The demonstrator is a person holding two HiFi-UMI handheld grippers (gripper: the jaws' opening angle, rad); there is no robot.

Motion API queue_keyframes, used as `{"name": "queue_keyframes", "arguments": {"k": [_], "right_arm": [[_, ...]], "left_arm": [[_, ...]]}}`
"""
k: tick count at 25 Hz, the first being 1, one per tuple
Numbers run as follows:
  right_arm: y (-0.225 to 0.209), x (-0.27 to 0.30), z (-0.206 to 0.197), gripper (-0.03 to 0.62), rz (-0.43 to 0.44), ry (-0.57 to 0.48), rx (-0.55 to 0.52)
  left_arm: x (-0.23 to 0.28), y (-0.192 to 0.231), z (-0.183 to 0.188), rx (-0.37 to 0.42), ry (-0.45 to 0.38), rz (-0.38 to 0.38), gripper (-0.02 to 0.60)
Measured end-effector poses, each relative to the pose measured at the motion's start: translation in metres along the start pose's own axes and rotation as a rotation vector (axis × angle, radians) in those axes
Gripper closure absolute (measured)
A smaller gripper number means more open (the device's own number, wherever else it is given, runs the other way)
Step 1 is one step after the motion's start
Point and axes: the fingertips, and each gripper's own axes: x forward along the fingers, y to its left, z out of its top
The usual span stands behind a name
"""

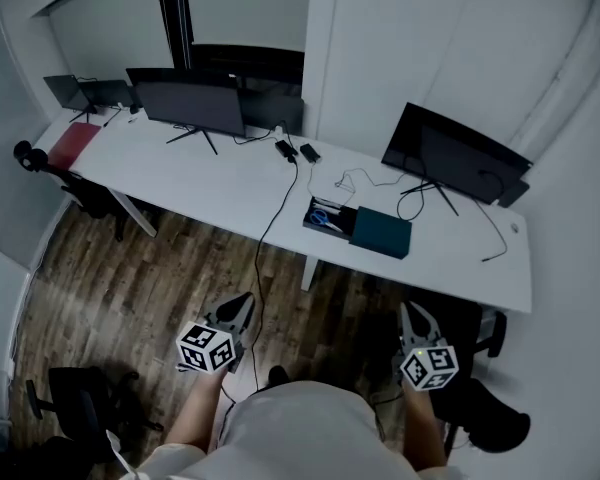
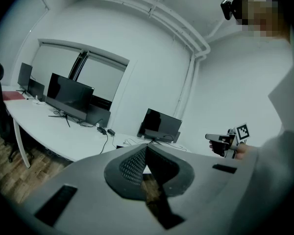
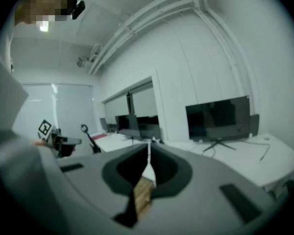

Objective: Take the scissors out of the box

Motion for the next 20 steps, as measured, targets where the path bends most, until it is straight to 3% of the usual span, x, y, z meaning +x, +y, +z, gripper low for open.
{"name": "queue_keyframes", "arguments": {"k": [12,20], "right_arm": [[0.035,0.022,-0.01,0.56,-0.016,0.05,-0.031],[0.037,0.047,-0.005,0.56,-0.002,0.065,-0.038]], "left_arm": [[0.003,0.029,-0.003,0.019,0.056,-0.076,0.551],[0.014,0.049,-0.014,-0.026,0.082,-0.065,0.551]]}}
